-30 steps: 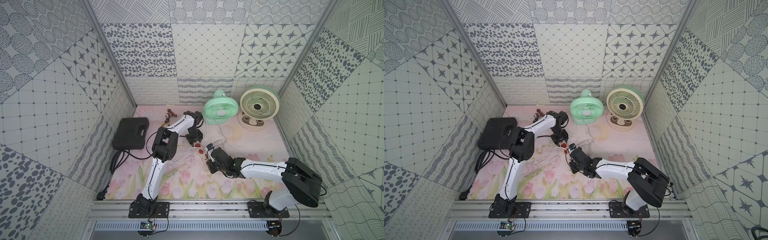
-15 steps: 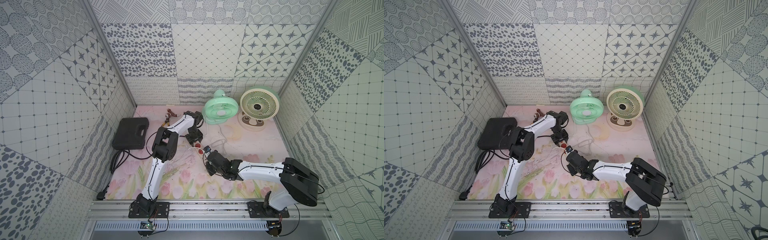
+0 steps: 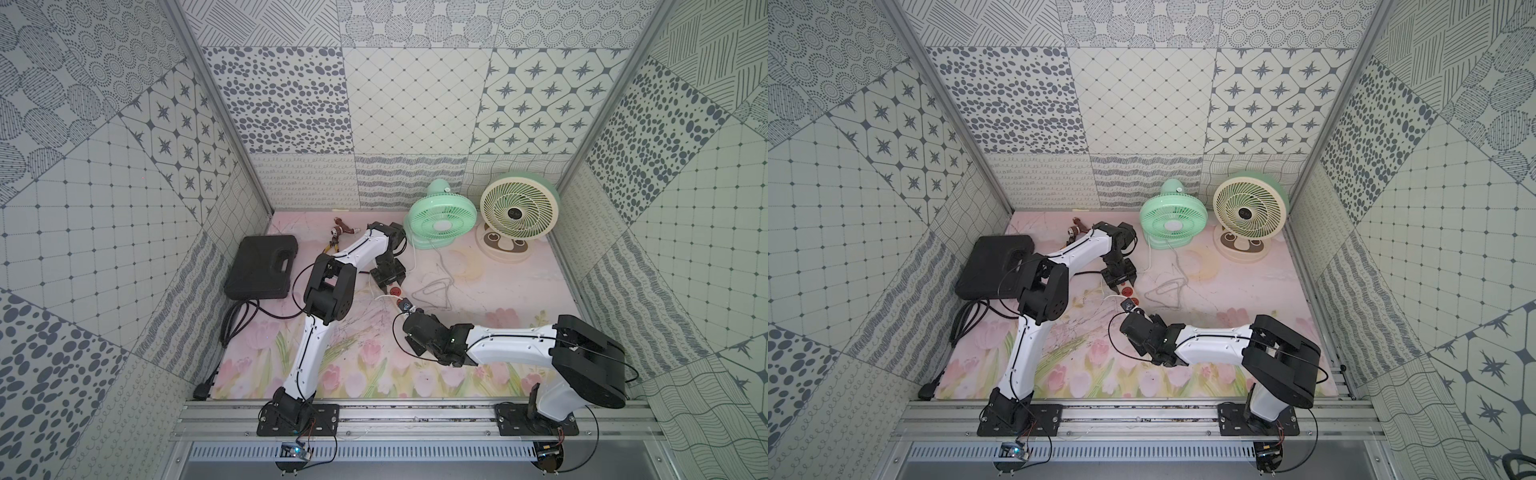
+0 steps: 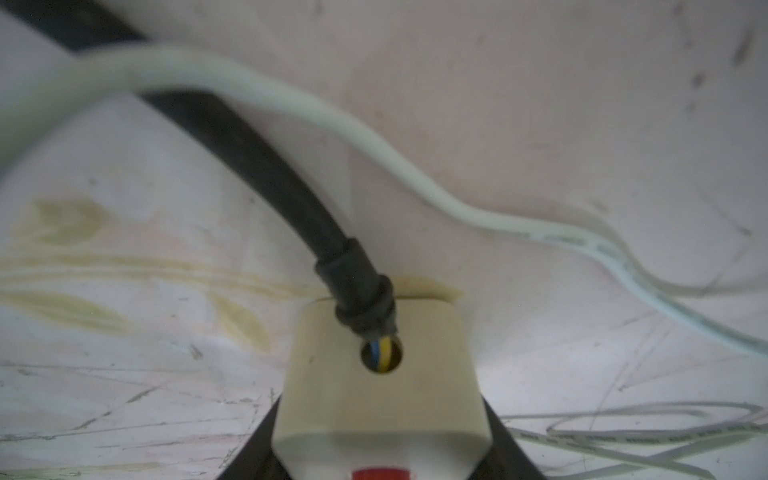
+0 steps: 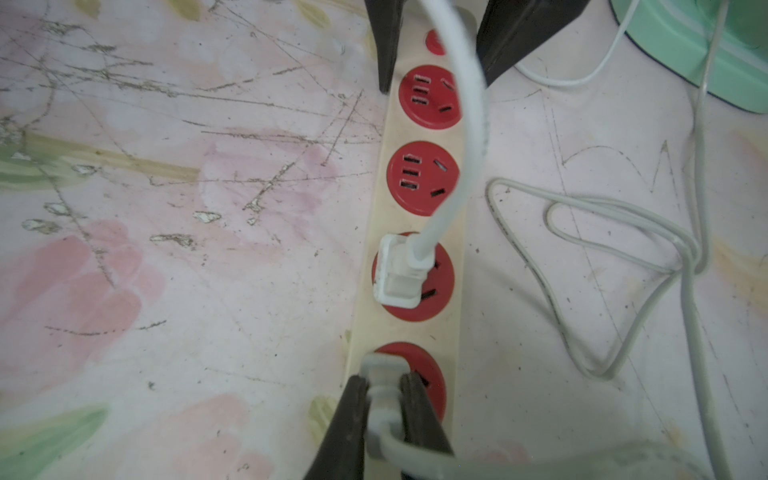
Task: Unplug the desk fan from the power strip
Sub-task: Remove the plug from the socket.
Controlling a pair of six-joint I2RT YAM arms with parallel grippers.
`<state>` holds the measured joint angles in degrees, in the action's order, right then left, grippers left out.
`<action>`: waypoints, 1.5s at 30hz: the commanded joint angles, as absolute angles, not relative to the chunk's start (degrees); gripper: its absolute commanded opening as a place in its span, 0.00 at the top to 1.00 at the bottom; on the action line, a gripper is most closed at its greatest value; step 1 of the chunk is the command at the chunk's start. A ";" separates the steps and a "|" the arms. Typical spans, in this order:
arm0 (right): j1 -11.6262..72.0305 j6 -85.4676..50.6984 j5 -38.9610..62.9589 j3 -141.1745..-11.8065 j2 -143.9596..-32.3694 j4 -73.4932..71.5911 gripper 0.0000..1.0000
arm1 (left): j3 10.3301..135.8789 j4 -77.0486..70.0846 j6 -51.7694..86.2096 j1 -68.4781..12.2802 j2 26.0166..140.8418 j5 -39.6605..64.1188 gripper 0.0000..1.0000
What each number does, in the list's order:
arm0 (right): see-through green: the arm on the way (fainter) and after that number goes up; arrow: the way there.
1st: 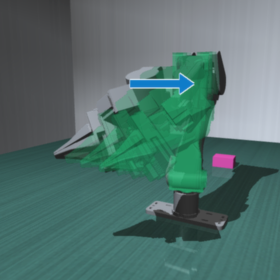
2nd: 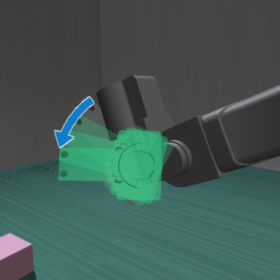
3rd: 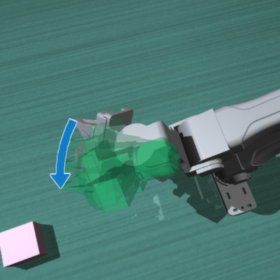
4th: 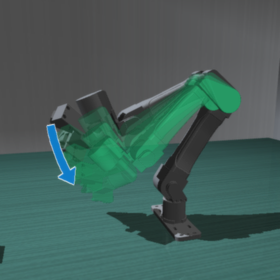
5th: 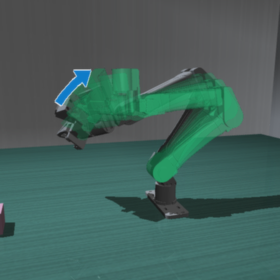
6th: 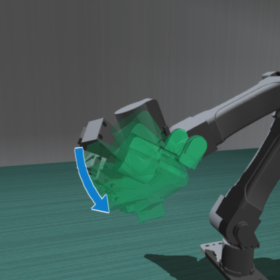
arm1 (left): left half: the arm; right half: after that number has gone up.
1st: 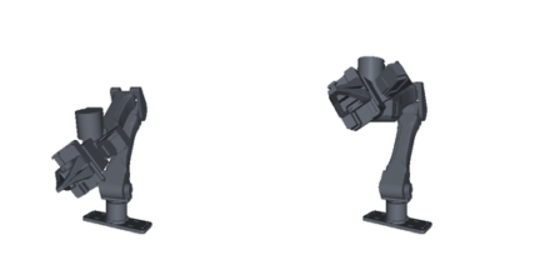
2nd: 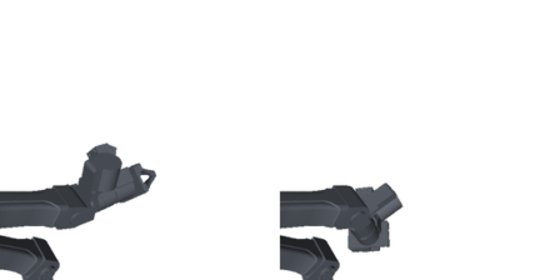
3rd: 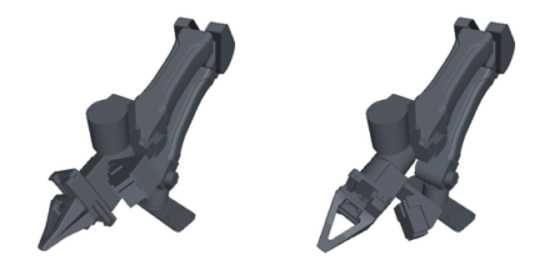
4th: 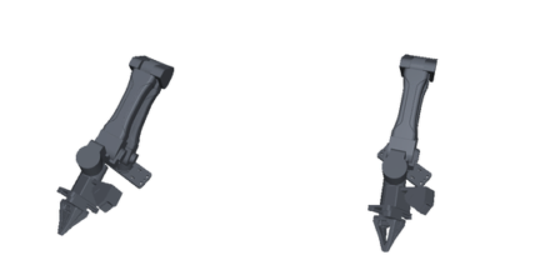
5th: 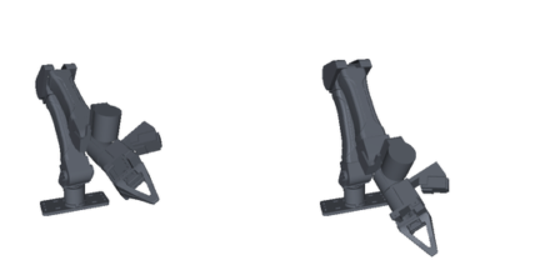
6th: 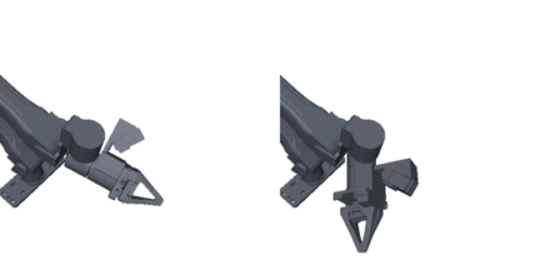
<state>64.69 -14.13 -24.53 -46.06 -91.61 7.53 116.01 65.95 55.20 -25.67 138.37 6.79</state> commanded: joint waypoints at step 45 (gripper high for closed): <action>64.05 -17.22 -19.87 -48.79 -91.80 6.91 1.00 | 113.55 69.46 54.17 -25.53 141.80 2.16 1.00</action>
